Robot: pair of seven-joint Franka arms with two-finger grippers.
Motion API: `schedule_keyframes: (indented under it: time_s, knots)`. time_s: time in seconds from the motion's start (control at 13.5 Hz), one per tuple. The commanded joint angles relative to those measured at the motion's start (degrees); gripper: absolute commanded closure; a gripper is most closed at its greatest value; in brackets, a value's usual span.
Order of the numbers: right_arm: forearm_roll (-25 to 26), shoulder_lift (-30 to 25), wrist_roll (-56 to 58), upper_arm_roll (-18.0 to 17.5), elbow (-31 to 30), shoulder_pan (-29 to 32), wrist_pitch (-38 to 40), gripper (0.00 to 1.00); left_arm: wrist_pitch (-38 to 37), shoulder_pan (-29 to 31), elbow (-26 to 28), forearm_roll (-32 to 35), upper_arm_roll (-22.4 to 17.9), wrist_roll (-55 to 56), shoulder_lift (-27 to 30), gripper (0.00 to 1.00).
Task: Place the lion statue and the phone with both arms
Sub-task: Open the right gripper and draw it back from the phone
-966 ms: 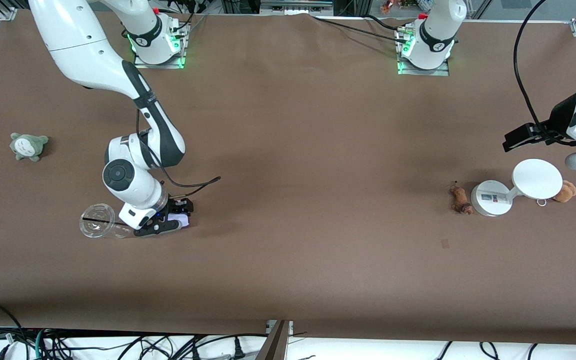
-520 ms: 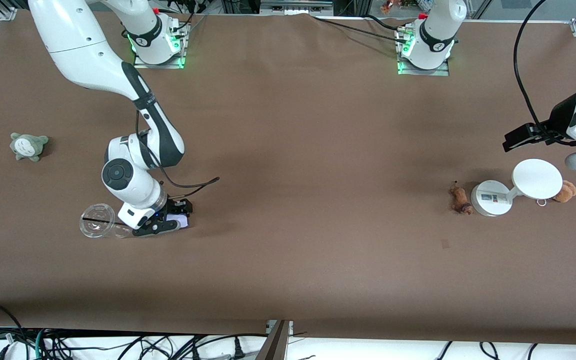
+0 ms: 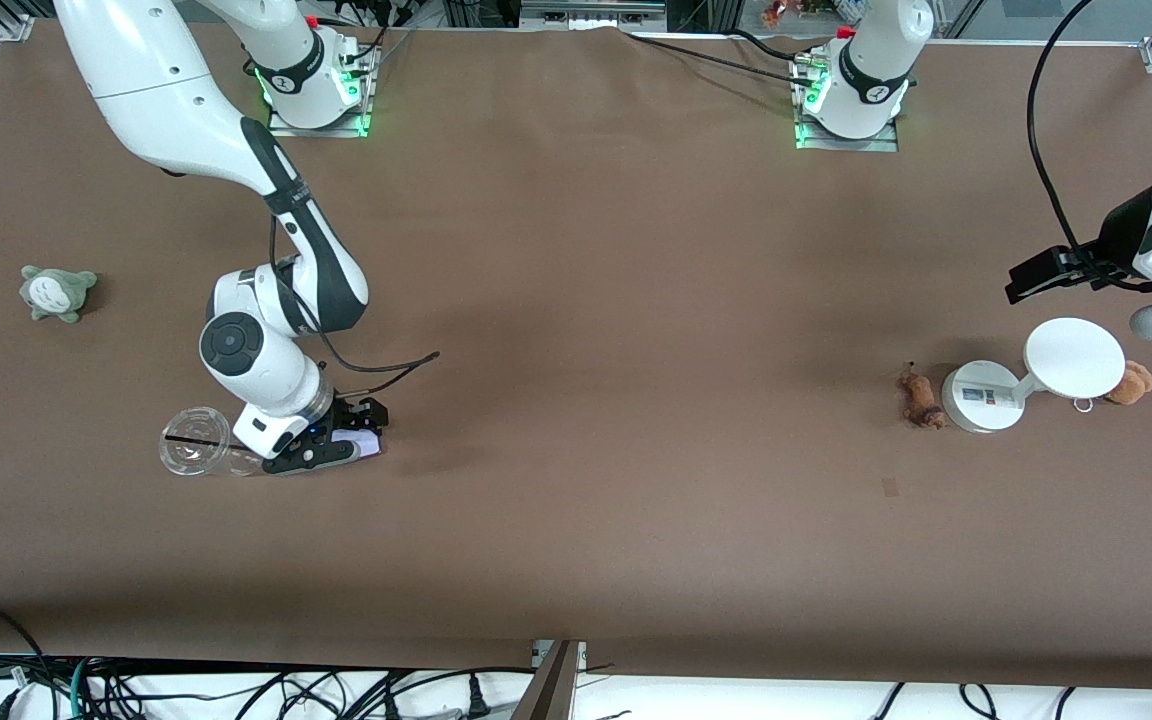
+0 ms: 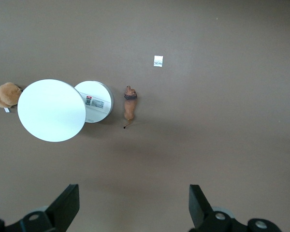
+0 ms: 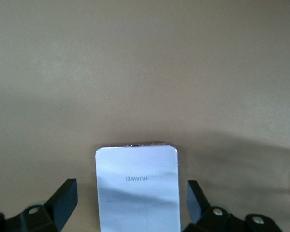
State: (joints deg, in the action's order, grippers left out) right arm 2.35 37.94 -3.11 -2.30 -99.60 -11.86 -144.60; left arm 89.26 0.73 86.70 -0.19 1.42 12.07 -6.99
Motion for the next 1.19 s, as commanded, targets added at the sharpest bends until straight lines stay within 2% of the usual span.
schedule_keyframes:
  time_s: [0.0, 0.45, 0.59, 1.11]
  knots:
    - [-1.38, -3.65, 0.48, -0.68, -1.30, 0.53, 2.81, 0.00, -0.75, 0.15, -1.54, -1.56, -0.19, -1.18, -0.57, 0.00]
    - [-1.30, -16.03, -3.13, -0.68, -1.12, 0.35, 20.46, 0.00, -0.75, 0.15, -1.54, -1.56, -0.19, -1.18, -0.57, 0.00]
    - [-1.30, -20.16, -2.87, -0.77, 1.23, 0.00, 27.93, 0.00, -0.75, 0.15, -1.54, -1.56, -0.19, -1.18, -0.57, 0.00]
    - [-1.30, -22.12, -2.42, -0.77, 13.72, 0.00, 47.81, 0.00, -0.75, 0.15, -1.54, -1.56, -0.19, -1.18, -0.57, 0.00]
